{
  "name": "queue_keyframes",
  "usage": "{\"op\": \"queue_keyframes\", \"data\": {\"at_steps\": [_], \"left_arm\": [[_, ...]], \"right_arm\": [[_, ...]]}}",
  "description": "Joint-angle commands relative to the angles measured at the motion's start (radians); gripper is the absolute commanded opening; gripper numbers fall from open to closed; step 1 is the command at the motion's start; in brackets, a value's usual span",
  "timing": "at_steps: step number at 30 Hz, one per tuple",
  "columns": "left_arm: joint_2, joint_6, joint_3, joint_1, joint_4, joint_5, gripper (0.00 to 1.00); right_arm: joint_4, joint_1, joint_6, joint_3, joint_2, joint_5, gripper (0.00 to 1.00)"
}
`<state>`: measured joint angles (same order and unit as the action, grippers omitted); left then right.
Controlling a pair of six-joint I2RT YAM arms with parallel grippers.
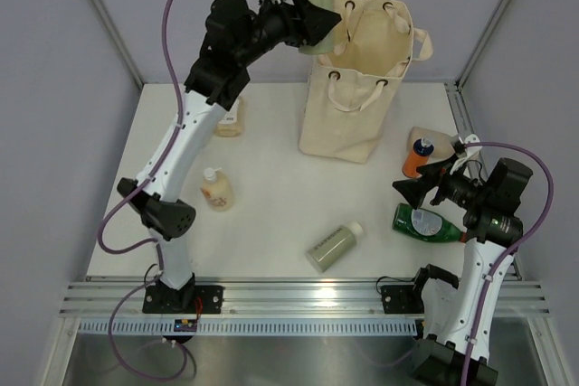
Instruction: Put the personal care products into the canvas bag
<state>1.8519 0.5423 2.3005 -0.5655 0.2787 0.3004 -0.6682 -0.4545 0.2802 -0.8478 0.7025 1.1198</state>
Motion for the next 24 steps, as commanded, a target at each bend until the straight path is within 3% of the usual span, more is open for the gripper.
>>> {"op": "queue_keyframes", "data": {"at_steps": [1, 5, 8, 11, 19, 24], "left_arm": [[0.122, 0.036, 0.141, -0.040, -0.192, -0.038, 0.01], [0.222, -0.083, 0.180, -0.120, -0.331, -0.242, 0.08], [0.332, -0.156, 0.283, -0.160, -0.345, -0.321, 0.08], [0.368, -0.180, 0.260, -0.163, -0.332, -0.352, 0.08], [0.369, -0.312, 0.123, -0.165, -0.132, -0.307, 0.15], [0.369, -0.346, 0.028, -0.168, -0.033, -0.244, 0.29]], "right_arm": [[0.036, -0.010, -0.013, 0.000, -0.009, 0.029, 1.00], [0.038, -0.010, -0.015, 0.001, -0.009, 0.035, 1.00], [0.038, -0.010, -0.016, 0.003, -0.012, 0.032, 0.99], [0.041, -0.010, -0.016, 0.003, -0.017, 0.037, 1.00], [0.041, -0.010, -0.021, 0.009, -0.029, 0.052, 0.99], [0.035, -0.009, -0.018, 0.010, -0.032, 0.055, 0.99]]}}
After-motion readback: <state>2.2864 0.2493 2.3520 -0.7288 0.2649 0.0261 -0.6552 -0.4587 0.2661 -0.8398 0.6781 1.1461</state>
